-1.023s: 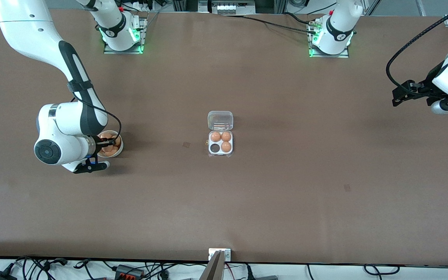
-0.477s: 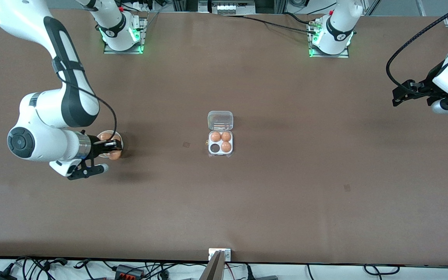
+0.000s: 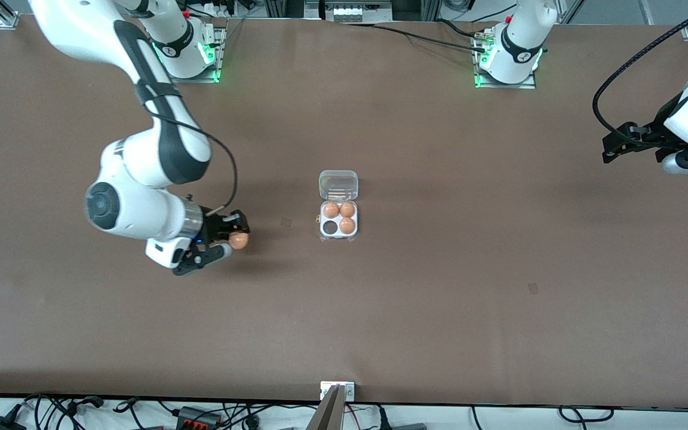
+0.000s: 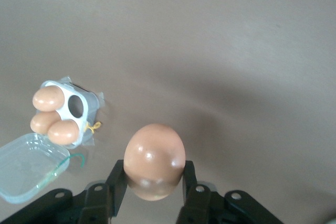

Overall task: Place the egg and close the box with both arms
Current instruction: 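Carry the egg with the right gripper to the egg box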

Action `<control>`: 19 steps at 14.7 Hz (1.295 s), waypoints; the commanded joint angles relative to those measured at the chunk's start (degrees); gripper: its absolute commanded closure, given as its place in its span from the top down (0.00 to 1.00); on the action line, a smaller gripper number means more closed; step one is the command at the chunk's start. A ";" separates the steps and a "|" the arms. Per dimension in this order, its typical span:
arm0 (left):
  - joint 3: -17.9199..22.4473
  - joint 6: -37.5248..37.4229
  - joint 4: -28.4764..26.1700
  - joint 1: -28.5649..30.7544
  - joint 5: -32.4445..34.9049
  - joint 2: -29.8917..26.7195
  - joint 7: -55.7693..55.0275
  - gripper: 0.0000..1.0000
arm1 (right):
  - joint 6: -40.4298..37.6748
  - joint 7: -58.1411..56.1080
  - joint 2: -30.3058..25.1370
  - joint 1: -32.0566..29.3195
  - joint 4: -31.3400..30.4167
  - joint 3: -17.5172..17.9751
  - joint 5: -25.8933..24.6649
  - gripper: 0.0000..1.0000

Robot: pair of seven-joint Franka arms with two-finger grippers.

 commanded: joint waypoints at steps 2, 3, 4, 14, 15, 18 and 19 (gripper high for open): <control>-0.05 -1.43 1.81 -0.13 0.03 0.69 0.18 1.00 | 7.30 -1.28 1.28 5.45 0.12 -0.42 1.67 0.00; -0.05 -1.43 1.81 -0.13 0.03 0.69 0.18 1.00 | 8.46 -0.33 2.51 6.50 0.29 -0.42 1.58 0.00; -0.05 -1.43 1.81 -0.13 0.03 0.69 0.18 1.00 | 8.73 0.55 3.65 7.99 0.47 -0.42 1.15 0.00; -0.05 -1.34 1.90 -0.31 0.03 0.78 0.18 1.00 | 16.64 4.86 9.81 16.17 3.90 -1.04 -0.88 0.00; -0.05 -1.34 1.90 -0.31 0.03 0.69 0.27 1.00 | 17.17 6.43 10.25 16.96 3.90 -1.04 -1.31 0.00; -0.05 -1.34 1.90 -0.31 0.03 0.78 0.18 1.00 | 17.79 7.51 10.34 17.41 3.20 -1.04 -2.55 0.00; -0.05 -1.43 1.90 -0.31 0.03 0.69 0.18 1.00 | 17.87 7.51 10.69 17.50 3.11 -1.04 -2.55 0.00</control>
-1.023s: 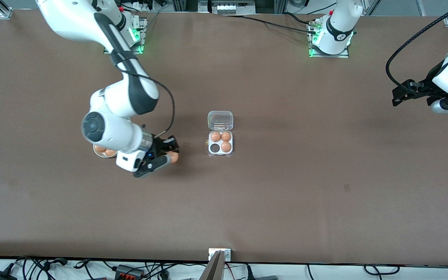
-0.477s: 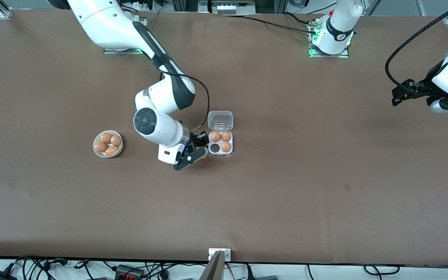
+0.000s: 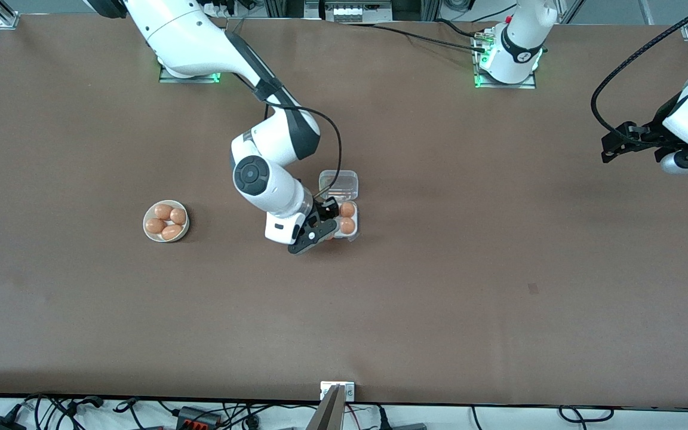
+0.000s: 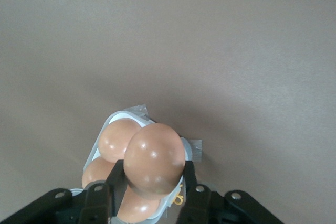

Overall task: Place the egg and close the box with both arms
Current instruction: 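Carry the egg with the right gripper to the egg box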

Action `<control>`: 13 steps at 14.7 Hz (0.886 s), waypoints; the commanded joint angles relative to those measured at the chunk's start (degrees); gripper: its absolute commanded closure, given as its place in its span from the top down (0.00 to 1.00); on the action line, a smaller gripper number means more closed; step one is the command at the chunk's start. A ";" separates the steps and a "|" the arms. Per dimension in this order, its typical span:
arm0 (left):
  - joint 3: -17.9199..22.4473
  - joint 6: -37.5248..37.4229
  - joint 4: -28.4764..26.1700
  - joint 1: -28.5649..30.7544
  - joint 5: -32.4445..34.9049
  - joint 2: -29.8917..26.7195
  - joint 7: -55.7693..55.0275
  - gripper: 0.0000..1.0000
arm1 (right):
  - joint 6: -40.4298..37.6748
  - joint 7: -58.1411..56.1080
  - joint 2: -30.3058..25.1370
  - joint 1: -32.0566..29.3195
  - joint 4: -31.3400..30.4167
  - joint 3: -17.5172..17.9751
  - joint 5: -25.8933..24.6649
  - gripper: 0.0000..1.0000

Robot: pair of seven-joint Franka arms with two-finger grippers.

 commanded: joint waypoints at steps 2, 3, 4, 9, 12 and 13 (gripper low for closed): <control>0.00 -1.28 1.82 -0.08 0.03 0.78 0.27 1.00 | 0.85 1.53 1.81 0.68 0.62 -0.73 -0.93 0.00; 0.00 -1.37 1.82 -0.08 0.03 0.69 0.18 1.00 | 1.20 1.79 2.25 0.68 0.62 -0.73 -0.93 0.00; 0.00 -1.37 1.82 -0.08 0.03 0.69 0.18 1.00 | 1.72 1.88 2.52 0.86 0.62 -0.73 -0.93 0.00; 0.00 -1.37 1.82 -0.08 0.12 0.69 0.27 1.00 | 2.17 3.20 2.96 2.18 0.01 -0.73 -0.93 0.00; 0.00 -1.37 1.82 -0.08 0.12 0.69 0.27 1.00 | 1.99 3.11 2.70 2.17 -0.96 -0.82 -0.93 0.00; 0.00 -1.37 1.82 -0.08 0.12 0.69 0.27 1.00 | 1.90 3.11 2.52 2.09 -1.31 -0.73 -0.93 0.00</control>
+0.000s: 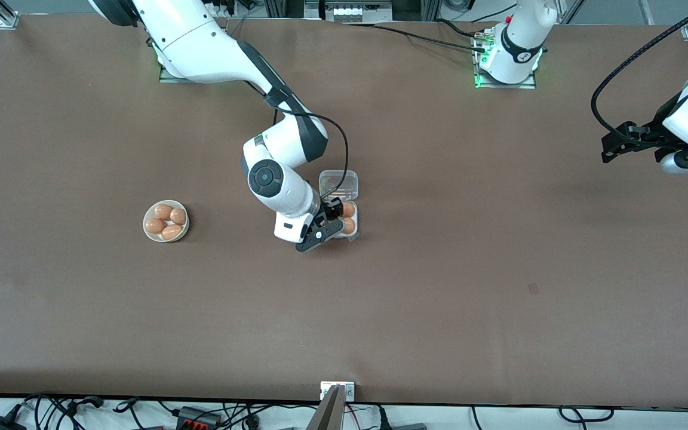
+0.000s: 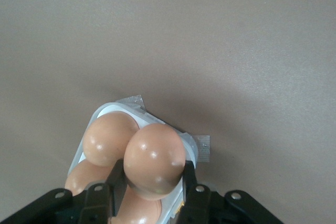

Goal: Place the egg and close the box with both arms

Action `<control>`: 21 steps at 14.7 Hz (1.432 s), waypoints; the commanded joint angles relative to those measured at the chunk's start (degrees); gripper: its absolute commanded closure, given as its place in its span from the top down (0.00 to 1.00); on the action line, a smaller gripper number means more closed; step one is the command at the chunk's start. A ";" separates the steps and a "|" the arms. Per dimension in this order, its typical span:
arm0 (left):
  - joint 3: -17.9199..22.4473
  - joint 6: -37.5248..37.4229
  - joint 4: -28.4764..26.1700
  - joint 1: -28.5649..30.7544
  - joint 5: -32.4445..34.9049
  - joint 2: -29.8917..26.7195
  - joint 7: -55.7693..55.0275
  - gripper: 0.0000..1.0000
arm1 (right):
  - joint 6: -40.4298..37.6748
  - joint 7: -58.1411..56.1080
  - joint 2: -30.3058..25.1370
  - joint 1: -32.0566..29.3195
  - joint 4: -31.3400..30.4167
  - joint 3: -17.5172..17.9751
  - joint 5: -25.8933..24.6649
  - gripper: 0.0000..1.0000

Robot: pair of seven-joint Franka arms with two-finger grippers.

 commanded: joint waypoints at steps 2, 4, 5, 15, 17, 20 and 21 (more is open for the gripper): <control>0.00 -1.36 1.81 -0.08 0.03 0.68 0.27 1.00 | 0.36 2.04 -0.16 0.97 -1.28 -0.28 -0.56 0.70; 0.00 -1.36 1.72 -0.08 0.03 0.68 0.27 1.00 | 0.28 4.93 -0.51 0.89 -1.10 -0.28 -0.64 1.00; 0.00 -1.36 1.72 -0.08 0.03 0.68 0.27 1.00 | -0.07 5.47 -1.12 0.89 -1.10 -0.37 -0.64 1.00; 0.00 -1.36 1.81 -0.08 0.12 0.68 0.27 1.00 | -22.09 9.25 -9.39 -0.25 5.82 -13.62 -0.56 1.00; 0.00 -1.36 1.81 -0.08 0.12 0.69 0.27 1.00 | -30.80 8.99 -9.39 -0.52 8.73 -17.84 -0.73 1.00; 0.00 -1.36 1.81 -0.08 0.12 0.68 0.27 1.00 | -42.23 8.81 -10.17 -0.52 12.77 -23.64 -1.43 1.00; 0.00 -1.36 1.81 -0.08 0.12 0.68 0.27 1.00 | -44.26 8.81 -11.14 -0.52 13.57 -25.58 -1.43 1.00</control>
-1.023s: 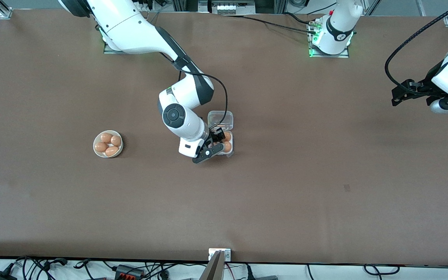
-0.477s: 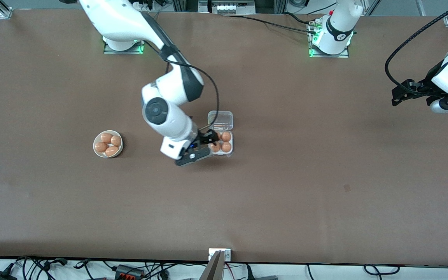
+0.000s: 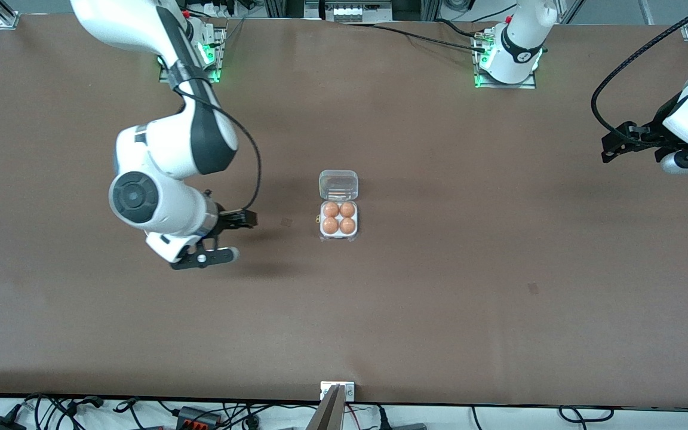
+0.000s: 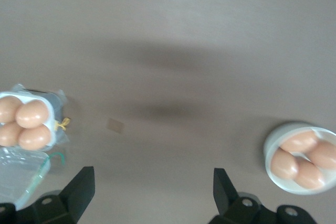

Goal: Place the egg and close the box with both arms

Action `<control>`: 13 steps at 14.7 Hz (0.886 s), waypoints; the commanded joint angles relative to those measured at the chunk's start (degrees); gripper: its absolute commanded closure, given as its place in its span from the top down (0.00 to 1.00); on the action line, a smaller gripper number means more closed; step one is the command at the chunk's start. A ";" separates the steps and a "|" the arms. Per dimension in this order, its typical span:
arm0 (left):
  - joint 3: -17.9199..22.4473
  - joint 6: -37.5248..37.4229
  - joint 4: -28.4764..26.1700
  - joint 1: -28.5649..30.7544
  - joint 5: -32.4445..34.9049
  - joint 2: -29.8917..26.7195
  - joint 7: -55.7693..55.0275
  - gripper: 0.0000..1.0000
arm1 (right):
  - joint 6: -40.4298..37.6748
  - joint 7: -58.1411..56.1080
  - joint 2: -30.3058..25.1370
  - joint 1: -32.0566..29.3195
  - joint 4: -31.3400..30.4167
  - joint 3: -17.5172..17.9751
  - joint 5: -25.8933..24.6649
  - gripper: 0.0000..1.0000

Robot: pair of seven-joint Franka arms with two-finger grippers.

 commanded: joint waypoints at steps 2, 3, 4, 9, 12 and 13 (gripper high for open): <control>0.00 -1.36 1.77 -0.08 0.12 0.68 0.36 1.00 | -5.64 0.46 -2.07 0.31 3.13 -5.75 -1.10 1.00; 0.00 -1.36 1.77 -0.08 0.12 0.68 0.36 1.00 | -5.73 0.11 -2.16 0.31 3.13 -7.42 -1.01 1.00; 0.00 -1.36 1.77 -0.08 0.12 0.68 0.36 1.00 | -5.82 0.10 -2.24 0.31 3.13 -8.83 -0.92 1.00; 0.08 -1.36 1.77 0.01 0.21 0.77 0.88 1.00 | -5.64 0.36 -4.70 -2.84 3.31 -10.43 -0.22 1.00; 0.00 -2.50 1.94 0.01 0.38 1.21 0.62 1.00 | -4.95 2.03 -7.59 -12.83 2.78 0.78 -3.62 1.00; 0.00 -2.59 1.94 0.10 0.30 1.21 0.62 1.00 | -4.85 2.12 -8.74 -16.00 2.52 4.48 -6.52 1.00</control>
